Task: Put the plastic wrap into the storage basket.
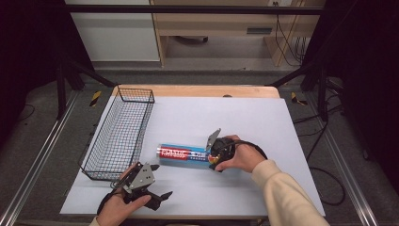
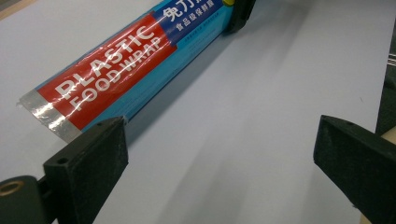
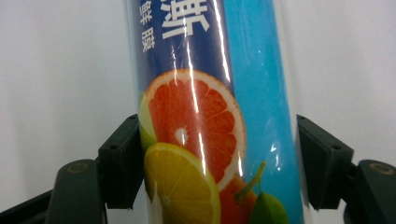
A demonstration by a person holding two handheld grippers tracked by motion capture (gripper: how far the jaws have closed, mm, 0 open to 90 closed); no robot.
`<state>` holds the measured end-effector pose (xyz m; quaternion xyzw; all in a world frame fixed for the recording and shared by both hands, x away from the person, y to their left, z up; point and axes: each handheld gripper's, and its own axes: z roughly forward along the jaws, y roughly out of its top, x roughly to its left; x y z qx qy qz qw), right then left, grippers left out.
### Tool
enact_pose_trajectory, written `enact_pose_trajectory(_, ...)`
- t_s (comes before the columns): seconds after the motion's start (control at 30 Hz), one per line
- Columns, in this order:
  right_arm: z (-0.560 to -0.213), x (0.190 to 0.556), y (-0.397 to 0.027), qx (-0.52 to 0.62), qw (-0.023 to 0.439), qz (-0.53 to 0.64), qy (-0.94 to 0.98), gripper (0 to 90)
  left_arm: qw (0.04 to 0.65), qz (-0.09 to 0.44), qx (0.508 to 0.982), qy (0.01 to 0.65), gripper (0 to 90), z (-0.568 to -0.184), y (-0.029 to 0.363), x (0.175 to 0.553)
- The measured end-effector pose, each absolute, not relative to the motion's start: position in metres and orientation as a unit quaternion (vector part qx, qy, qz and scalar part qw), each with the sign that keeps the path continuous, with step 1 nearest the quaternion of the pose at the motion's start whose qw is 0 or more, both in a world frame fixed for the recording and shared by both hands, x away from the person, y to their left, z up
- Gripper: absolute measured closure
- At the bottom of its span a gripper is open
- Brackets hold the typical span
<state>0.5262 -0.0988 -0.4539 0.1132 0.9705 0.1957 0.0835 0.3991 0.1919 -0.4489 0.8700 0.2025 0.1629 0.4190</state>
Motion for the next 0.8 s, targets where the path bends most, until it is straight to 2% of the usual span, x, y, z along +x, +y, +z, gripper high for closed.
enact_pose_trajectory(0.8, -0.4536, 0.5257, -0.0981, 0.104, 0.083, 0.194, 0.972, 30.3, 0.416, 0.163, 0.871, 0.203, 3.4, -0.449, 0.1922, 0.3995)
